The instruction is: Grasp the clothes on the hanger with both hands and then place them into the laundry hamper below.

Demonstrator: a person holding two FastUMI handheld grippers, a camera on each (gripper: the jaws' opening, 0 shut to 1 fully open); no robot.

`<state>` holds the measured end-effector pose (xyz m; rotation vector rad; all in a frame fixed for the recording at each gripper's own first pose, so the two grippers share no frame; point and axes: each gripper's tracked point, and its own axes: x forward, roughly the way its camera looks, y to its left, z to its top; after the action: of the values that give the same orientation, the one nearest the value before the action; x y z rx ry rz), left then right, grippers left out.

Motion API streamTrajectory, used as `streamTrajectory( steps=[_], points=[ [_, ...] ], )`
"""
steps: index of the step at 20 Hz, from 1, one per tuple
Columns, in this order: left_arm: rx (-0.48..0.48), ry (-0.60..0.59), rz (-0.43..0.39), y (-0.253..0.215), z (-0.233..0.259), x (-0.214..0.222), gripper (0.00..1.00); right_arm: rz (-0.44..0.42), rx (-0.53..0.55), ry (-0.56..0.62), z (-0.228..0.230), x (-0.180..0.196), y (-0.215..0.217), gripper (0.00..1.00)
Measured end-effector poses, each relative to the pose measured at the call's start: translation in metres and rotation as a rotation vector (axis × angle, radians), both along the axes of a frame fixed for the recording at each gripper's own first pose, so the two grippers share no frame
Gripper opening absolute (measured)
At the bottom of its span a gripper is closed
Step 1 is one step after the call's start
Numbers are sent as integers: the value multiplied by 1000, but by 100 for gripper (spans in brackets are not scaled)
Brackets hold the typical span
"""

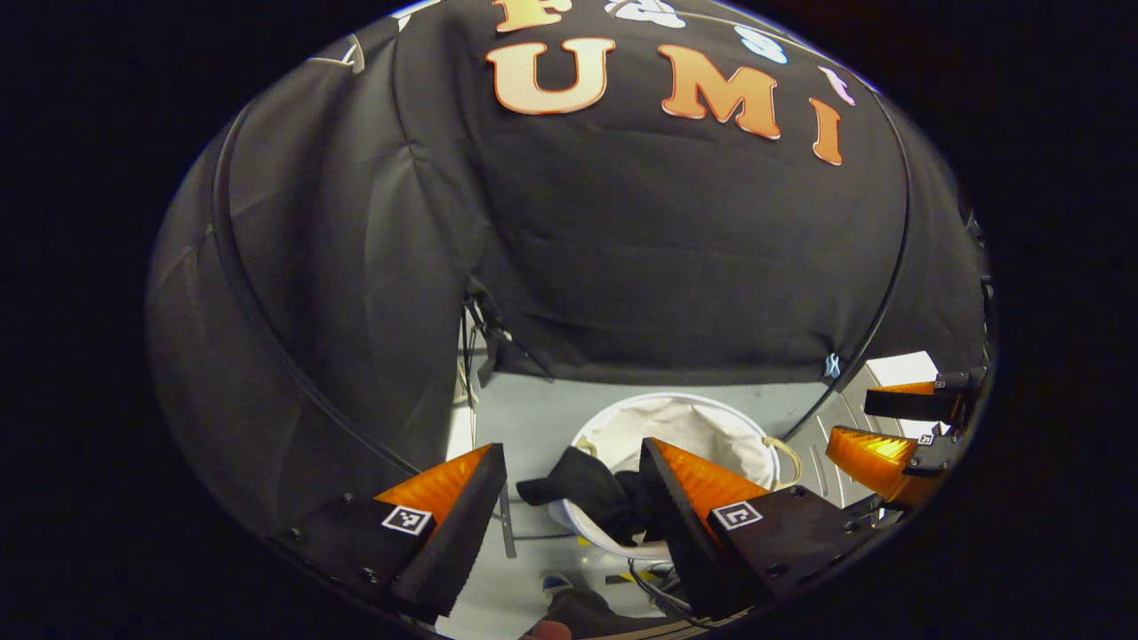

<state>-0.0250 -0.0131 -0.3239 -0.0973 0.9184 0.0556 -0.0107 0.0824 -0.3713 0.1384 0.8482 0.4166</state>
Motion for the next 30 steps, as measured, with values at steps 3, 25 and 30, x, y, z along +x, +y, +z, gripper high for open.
streamTrajectory(
  steps=[3, 25, 30],
  points=[
    [13, -96, 15, 9, 38, 19, 99, -35, 15, -51, 26, 11, -7, 94],
    [83, -652, 161, 56, 284, 88, 94, -230, 94, -616, 294, 74, -83, 93],
    [96, -740, 125, 46, 317, 75, 96, -287, 53, -713, 340, 66, -112, 100]
  ],
)
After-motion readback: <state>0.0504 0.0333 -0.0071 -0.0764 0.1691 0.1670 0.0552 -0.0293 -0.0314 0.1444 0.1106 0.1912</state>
